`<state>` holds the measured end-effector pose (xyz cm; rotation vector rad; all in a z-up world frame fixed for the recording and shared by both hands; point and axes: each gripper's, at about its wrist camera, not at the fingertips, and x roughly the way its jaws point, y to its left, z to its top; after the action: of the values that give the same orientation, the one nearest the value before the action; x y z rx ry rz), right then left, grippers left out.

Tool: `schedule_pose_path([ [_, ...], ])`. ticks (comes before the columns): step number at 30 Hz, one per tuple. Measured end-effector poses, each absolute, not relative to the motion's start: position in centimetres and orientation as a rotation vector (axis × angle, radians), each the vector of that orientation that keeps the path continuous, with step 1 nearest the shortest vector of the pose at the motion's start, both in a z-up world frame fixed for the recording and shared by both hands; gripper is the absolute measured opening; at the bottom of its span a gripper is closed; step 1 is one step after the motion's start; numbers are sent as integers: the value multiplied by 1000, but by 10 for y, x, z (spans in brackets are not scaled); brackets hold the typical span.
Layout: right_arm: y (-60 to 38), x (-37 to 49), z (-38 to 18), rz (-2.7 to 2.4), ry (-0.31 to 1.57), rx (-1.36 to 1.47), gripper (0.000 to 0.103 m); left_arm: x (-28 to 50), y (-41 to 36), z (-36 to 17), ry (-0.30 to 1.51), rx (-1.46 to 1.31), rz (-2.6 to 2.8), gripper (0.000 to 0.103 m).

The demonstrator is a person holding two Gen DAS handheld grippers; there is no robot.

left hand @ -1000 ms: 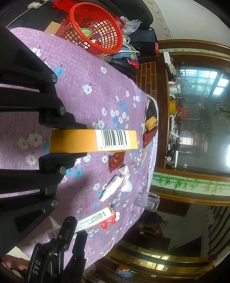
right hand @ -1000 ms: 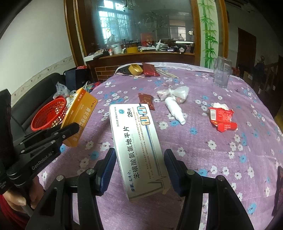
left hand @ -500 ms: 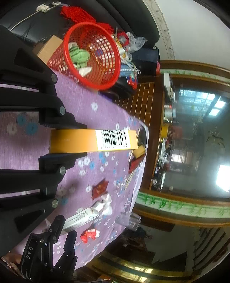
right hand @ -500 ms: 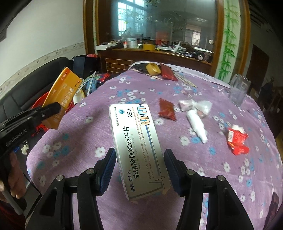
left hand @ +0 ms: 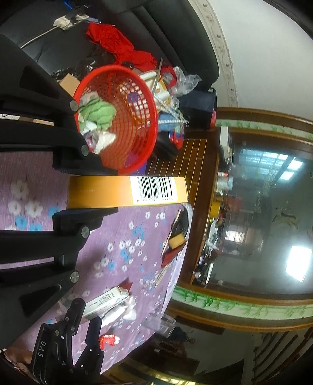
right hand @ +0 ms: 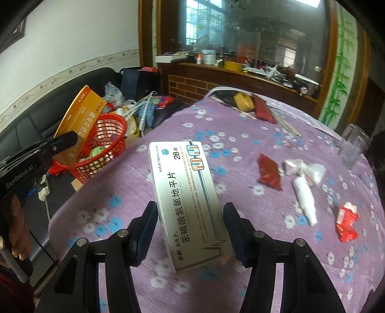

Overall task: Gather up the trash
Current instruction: 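Carry both held boxes toward the red basket, then open both tools over the red basket to drop the boxes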

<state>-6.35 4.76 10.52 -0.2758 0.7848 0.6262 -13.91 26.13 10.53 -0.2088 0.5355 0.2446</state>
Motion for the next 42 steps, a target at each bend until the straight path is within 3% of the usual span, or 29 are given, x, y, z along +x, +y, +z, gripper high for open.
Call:
schedule_pose_path([
  [15,101,-56,110,707,790,-315,61,-146,305,99,541,-236,309,21],
  [33,232,11,124,993,985,-32,64,-123,385,82,596,-312,400,21],
  [35,251,22,120,1018,999,-7,64,-120,391,81,599,-309,412,22],
  [37,262,29,115,1022,1015,2,65,-118,396,80,604,-320,421,33],
  [42,249,34,110,1011,1023,35,65,-125,390,80,588,-297,441,44],
])
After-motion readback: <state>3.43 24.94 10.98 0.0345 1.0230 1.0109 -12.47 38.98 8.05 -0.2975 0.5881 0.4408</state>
